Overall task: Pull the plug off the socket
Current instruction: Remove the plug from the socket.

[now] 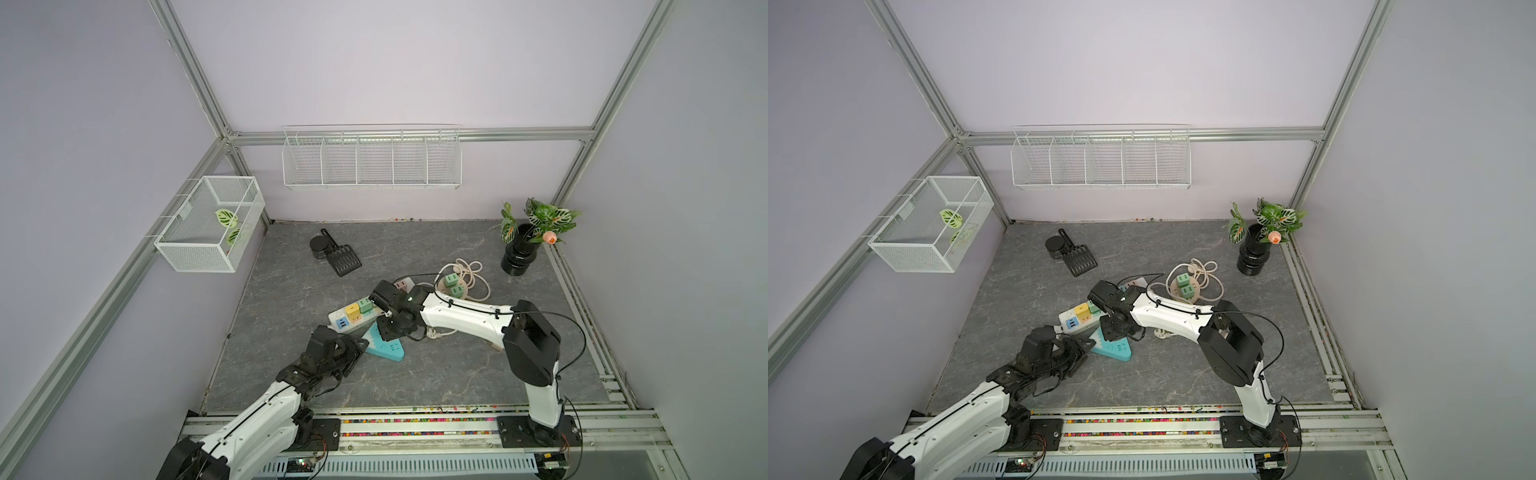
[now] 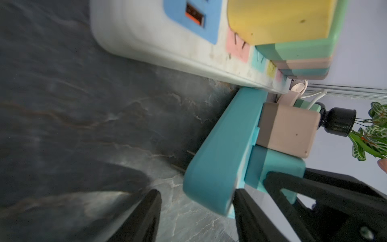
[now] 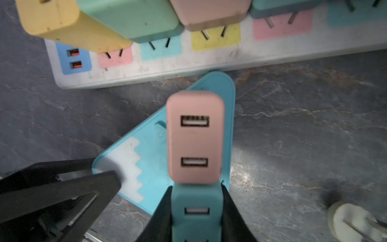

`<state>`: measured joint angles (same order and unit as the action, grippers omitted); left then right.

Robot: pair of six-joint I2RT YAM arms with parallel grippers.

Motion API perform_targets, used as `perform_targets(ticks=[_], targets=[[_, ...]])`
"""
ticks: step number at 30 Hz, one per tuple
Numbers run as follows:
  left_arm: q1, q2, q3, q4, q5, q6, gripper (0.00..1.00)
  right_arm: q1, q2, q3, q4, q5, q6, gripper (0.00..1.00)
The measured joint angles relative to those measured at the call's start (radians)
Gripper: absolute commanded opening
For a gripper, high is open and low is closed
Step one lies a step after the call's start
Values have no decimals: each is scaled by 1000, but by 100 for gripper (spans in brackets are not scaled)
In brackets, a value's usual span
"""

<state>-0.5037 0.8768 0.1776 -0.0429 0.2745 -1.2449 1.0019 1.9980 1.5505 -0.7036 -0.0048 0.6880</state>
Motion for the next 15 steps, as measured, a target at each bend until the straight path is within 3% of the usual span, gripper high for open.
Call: perform_targets(ticks=[3,7,15], targets=[[0,74,18,41,19,-5,59,-2,-4,-10,11,-8,7,22],[0,146,53,66,33,-18,47,-5,-9,-20,28,-20,20,22],[5,179,103,20,4,-38,33,-21,-13,-26,50,-26,65,21]])
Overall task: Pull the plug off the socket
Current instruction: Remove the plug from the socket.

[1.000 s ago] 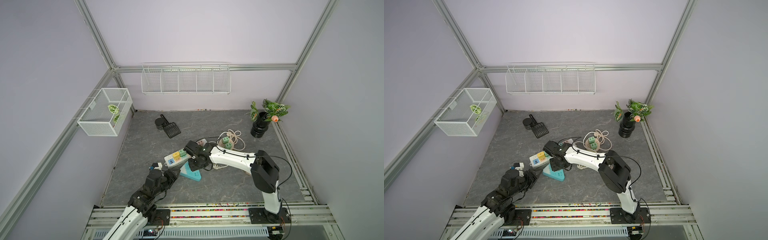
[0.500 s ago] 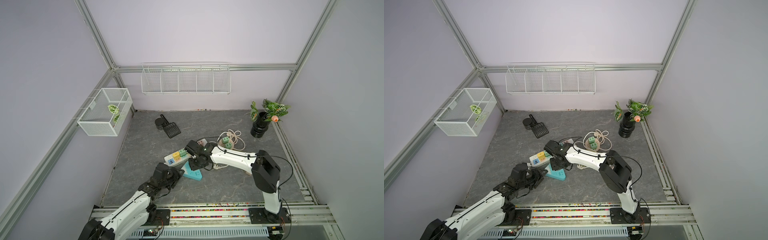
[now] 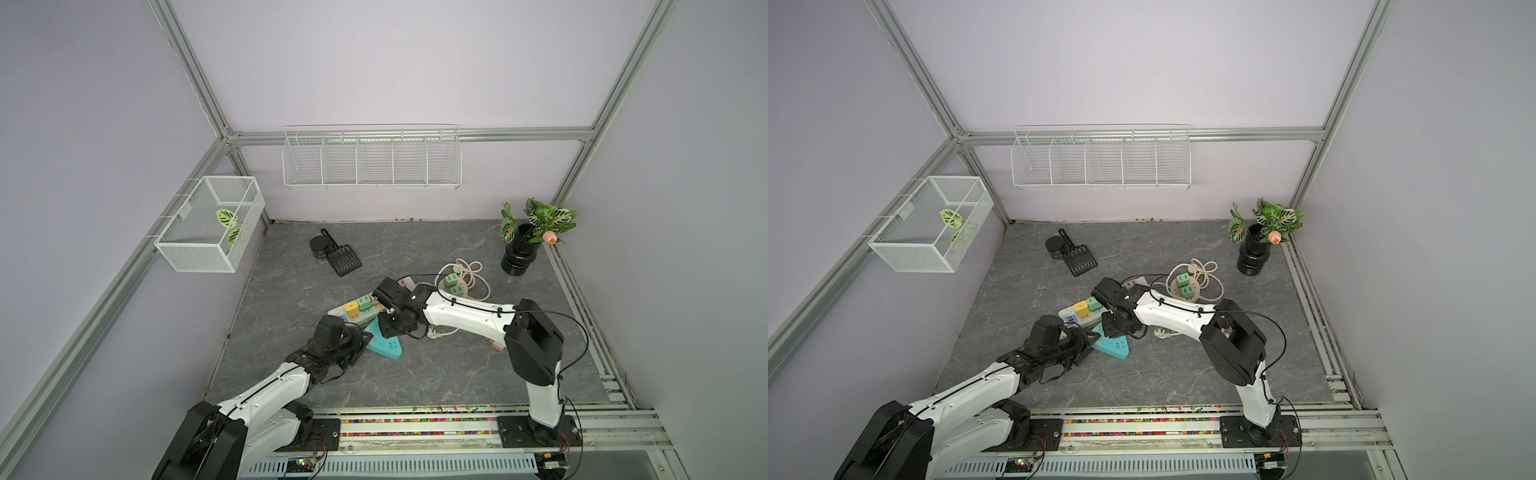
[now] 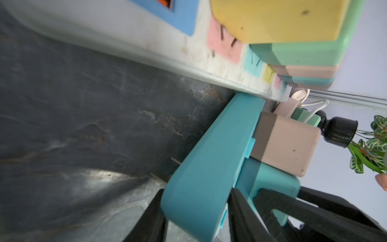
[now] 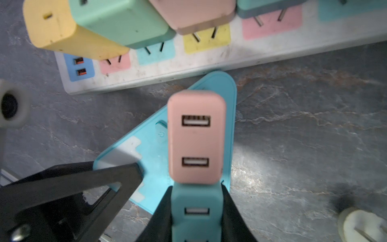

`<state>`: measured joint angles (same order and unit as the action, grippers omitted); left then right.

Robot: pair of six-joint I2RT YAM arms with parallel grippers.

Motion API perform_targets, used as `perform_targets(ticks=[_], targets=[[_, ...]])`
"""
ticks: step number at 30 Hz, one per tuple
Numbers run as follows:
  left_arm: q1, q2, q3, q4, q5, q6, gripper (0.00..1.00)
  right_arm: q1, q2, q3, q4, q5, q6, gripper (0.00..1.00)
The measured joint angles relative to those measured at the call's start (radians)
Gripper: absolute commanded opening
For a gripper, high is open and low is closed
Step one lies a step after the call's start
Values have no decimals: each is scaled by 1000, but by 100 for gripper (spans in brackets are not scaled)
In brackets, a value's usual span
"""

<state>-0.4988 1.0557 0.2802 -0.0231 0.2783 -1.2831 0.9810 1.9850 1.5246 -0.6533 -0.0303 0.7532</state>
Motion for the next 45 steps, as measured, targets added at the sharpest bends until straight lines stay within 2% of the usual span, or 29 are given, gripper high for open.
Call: perform_targets(ticks=[7,12,14,21,24,30,35,39,45], targets=[[-5,20,25,-23,-10,-13,32,-11,-44,-79,82,-18,44,19],[-8,33,27,-17,-8,-21,32,62,11,38,-50,159,48,20],[-8,39,27,-10,-8,-23,32,66,13,40,-58,175,61,20],[-15,62,28,30,11,-24,32,-7,-116,-177,135,39,100,20],[-24,62,28,32,27,-25,32,-6,-154,-224,160,31,93,19],[-25,63,28,29,45,-25,32,35,-121,-146,57,115,88,20],[-24,83,31,45,38,-23,32,13,-99,-110,26,80,121,20],[-21,91,37,52,29,-25,32,13,-51,-14,-69,103,121,20],[-17,102,43,52,2,-10,32,1,-82,-22,-85,77,117,20]])
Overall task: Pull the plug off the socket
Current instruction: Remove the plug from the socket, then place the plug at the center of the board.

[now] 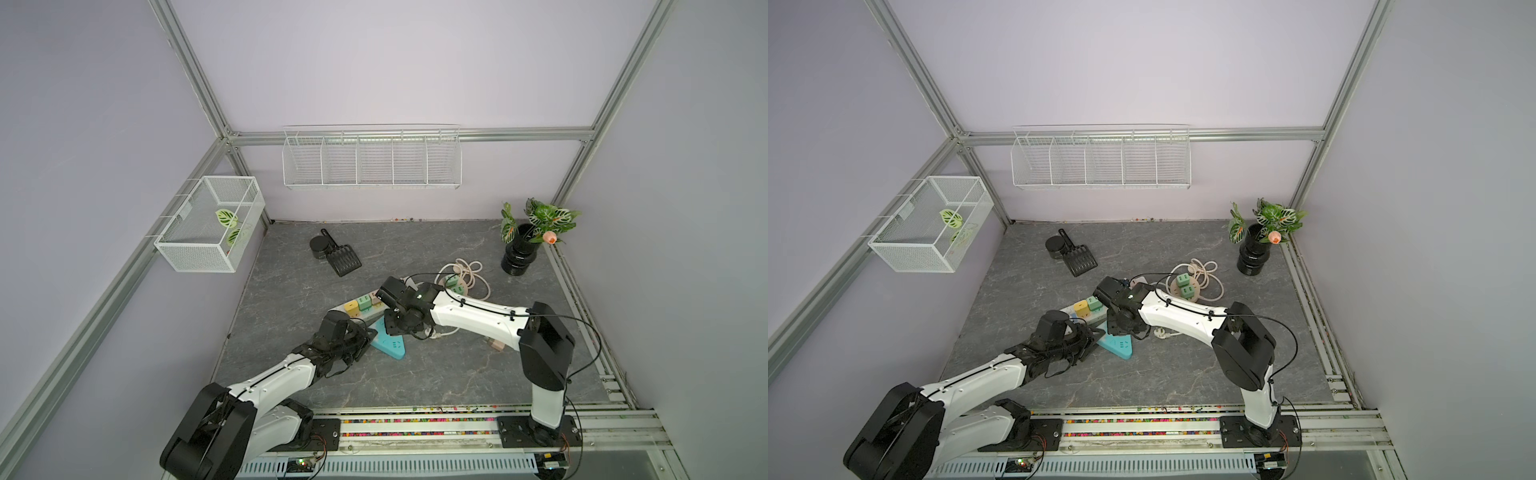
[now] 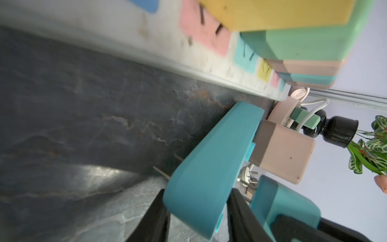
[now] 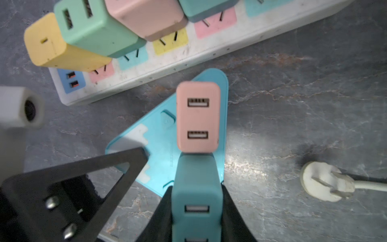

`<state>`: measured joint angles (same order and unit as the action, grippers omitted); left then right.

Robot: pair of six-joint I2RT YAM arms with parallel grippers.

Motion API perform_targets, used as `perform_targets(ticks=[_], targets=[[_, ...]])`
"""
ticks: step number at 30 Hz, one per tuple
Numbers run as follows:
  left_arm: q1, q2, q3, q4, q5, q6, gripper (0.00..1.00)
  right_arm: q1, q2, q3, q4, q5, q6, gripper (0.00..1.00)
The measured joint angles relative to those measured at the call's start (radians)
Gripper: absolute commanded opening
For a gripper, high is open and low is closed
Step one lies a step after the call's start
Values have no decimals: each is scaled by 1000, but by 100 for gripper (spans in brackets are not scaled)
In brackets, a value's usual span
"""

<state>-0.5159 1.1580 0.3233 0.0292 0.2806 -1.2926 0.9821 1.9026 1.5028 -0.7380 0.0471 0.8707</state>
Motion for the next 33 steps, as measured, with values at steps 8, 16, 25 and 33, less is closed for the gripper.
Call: perform_targets(ticks=[8,16,25,33], targets=[[1,5,16,-8,-25,31,37,-1,-135,-190,39,3,-21,21],[13,-128,15,-202,-81,122,66,-163,-622,-647,274,-108,-37,21],[13,-460,10,-328,-129,245,69,-576,-918,-933,210,-284,-10,25],[13,-727,-47,-353,-179,256,69,-673,-1009,-1041,151,-311,24,30]])
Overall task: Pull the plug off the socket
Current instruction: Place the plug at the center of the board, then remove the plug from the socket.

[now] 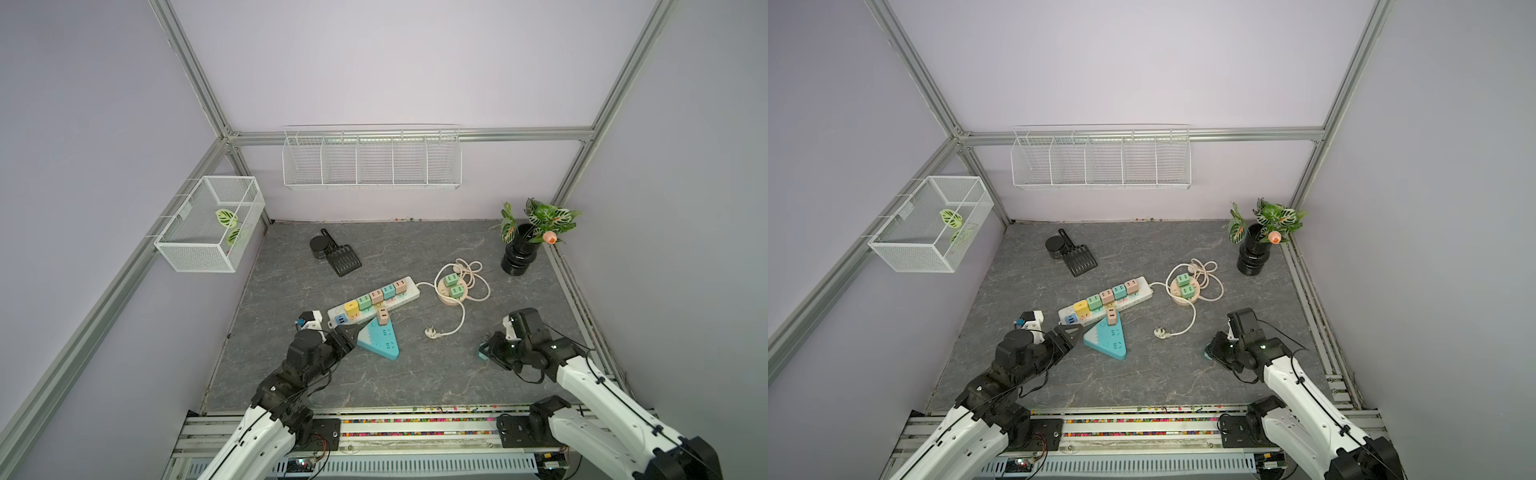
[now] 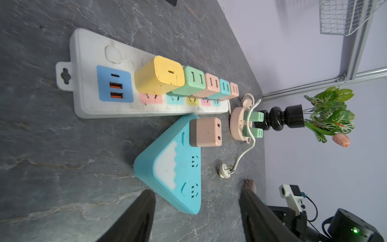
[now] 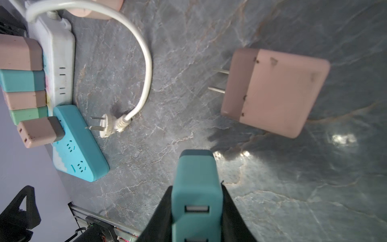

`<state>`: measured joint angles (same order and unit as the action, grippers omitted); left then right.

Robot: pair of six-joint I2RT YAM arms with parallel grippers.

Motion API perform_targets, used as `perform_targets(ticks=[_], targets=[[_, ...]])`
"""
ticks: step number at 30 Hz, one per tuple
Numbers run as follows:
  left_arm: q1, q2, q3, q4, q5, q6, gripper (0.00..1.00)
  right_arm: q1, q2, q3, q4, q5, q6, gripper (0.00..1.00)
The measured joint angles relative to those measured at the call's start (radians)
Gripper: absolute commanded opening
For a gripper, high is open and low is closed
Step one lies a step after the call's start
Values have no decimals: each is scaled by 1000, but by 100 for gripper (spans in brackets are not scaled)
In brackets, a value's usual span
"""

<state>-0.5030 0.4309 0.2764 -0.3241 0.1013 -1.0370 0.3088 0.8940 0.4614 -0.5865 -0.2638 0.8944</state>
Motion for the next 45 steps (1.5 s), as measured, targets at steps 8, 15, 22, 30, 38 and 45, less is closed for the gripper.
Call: perform_targets(ticks=[8,15,22,30,38,45], targets=[[0,-35,-13,-16,-11,-10,69,-8,21,-11,3,21,17,58],[0,-42,-13,-28,-11,-29,69,-22,-49,21,-113,120,2,61],[0,-60,-24,-26,-11,-42,68,-22,-309,43,-62,138,-39,58],[0,-47,-56,-13,-11,-62,69,37,-286,-220,478,-26,118,58],[0,45,-81,6,8,-88,68,363,210,69,611,-32,42,58],[0,72,-85,12,31,-96,68,545,677,530,436,31,-91,57]])
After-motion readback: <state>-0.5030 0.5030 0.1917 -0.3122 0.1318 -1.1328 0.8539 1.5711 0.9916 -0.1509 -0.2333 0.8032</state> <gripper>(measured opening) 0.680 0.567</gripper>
